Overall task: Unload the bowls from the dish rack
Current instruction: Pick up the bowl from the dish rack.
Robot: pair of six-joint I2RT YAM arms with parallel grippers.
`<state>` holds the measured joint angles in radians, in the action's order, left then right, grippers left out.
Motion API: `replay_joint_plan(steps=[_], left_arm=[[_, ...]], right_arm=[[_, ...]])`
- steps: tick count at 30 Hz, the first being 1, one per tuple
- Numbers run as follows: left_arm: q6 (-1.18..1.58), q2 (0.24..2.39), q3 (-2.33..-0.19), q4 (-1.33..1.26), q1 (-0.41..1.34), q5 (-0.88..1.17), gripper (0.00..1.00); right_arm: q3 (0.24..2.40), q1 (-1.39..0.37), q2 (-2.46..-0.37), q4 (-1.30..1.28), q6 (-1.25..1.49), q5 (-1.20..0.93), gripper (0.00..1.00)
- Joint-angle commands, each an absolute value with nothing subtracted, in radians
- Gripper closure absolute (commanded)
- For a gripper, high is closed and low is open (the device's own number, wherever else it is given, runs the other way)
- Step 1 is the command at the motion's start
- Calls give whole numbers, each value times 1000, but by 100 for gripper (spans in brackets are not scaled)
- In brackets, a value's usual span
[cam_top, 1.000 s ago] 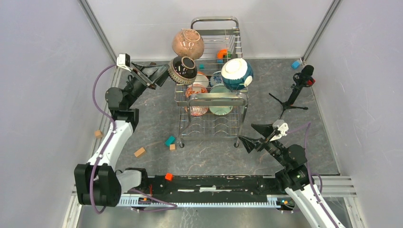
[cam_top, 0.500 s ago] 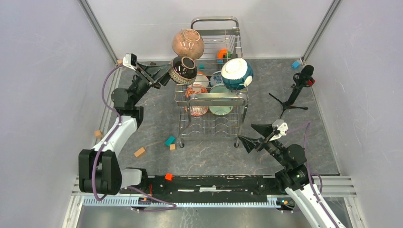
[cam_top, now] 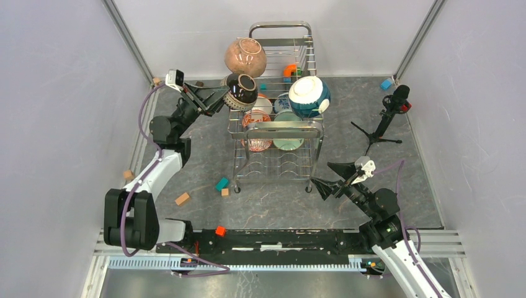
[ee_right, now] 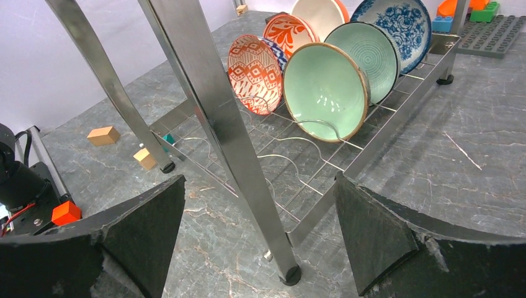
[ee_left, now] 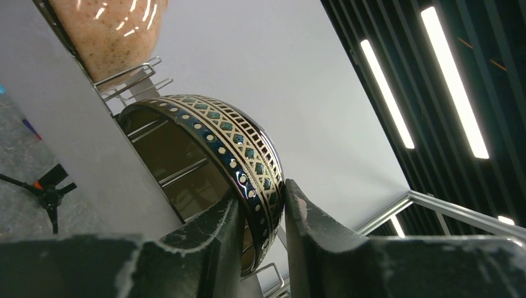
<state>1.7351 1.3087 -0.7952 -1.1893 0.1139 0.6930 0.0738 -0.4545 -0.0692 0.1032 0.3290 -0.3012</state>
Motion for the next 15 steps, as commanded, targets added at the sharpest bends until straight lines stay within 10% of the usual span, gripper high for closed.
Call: replay_joint_plan(steps=[1, 15], left_arm=[[1798, 1325, -828, -1284, 118, 704, 68], [1831, 1334, -875, -1315, 124, 695, 98]], right_arm=[[64, -459, -57, 130, 333, -282, 5], [67, -457, -52, 123, 333, -280, 5]])
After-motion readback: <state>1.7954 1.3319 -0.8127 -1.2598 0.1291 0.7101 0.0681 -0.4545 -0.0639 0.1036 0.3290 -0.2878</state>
